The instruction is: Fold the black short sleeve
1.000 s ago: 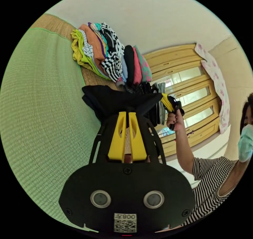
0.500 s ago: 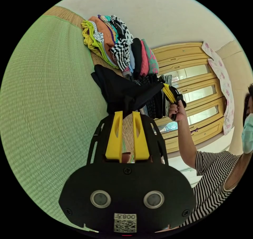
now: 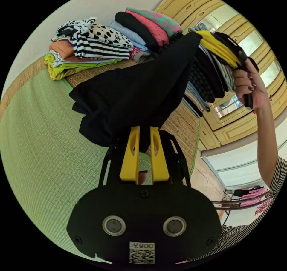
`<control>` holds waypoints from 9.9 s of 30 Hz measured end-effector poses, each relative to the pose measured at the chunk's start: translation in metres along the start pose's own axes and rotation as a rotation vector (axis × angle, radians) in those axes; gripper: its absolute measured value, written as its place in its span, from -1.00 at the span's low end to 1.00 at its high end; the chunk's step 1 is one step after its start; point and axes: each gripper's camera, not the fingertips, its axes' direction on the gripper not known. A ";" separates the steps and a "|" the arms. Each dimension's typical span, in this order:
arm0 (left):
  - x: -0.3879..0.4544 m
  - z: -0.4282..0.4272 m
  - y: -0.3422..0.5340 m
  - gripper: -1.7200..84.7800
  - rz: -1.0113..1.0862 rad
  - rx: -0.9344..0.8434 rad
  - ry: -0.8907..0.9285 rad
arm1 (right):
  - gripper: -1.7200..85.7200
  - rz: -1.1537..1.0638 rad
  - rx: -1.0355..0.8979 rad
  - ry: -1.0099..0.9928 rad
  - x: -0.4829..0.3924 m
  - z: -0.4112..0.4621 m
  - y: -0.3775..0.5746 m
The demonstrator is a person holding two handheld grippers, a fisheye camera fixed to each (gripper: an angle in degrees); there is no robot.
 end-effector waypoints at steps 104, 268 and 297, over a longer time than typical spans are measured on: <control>0.179 -0.070 0.121 -0.84 0.041 -0.172 0.242 | -0.92 0.140 -0.066 -0.154 0.097 -0.102 0.185; 0.093 -0.045 0.187 -0.90 -0.038 -0.152 0.146 | -0.95 -0.351 -0.318 0.254 0.141 0.021 0.244; 0.074 -0.106 0.193 -0.80 -0.026 -0.121 0.348 | -0.95 -0.422 -0.595 0.387 0.172 0.064 0.264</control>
